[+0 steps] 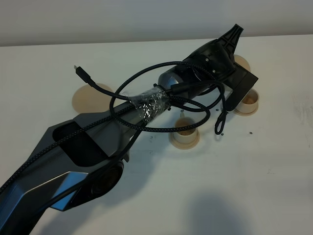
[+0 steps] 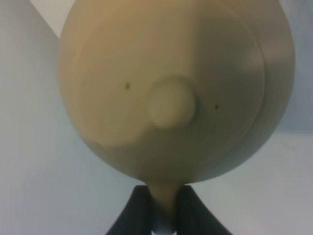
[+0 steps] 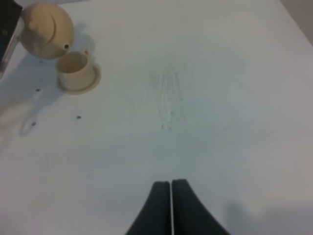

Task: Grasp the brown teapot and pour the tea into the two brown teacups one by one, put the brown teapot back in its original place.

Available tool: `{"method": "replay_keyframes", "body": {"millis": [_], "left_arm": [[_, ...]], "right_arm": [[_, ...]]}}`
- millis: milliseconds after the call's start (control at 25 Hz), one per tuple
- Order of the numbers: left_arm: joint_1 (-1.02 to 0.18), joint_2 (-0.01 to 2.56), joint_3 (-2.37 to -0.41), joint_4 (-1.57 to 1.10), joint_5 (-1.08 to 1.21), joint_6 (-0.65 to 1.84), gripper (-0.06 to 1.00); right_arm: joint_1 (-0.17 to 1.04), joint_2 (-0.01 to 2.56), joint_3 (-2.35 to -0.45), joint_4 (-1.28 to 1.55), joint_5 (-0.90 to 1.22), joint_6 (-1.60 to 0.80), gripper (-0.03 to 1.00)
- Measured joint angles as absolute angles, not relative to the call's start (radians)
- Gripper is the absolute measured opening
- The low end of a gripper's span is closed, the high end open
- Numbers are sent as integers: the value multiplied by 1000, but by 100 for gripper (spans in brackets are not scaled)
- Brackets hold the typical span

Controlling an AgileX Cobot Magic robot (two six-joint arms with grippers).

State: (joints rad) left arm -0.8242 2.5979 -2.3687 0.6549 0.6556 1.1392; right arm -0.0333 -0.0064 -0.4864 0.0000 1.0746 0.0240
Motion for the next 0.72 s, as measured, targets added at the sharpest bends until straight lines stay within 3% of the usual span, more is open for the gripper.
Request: {"method": "replay_keyframes", "body": {"millis": [720], "left_arm": [[-841,2598,-2369,815,683,1119,16]], "right_arm": [[-33,-6,-486,0,1075,24,-2]]}}
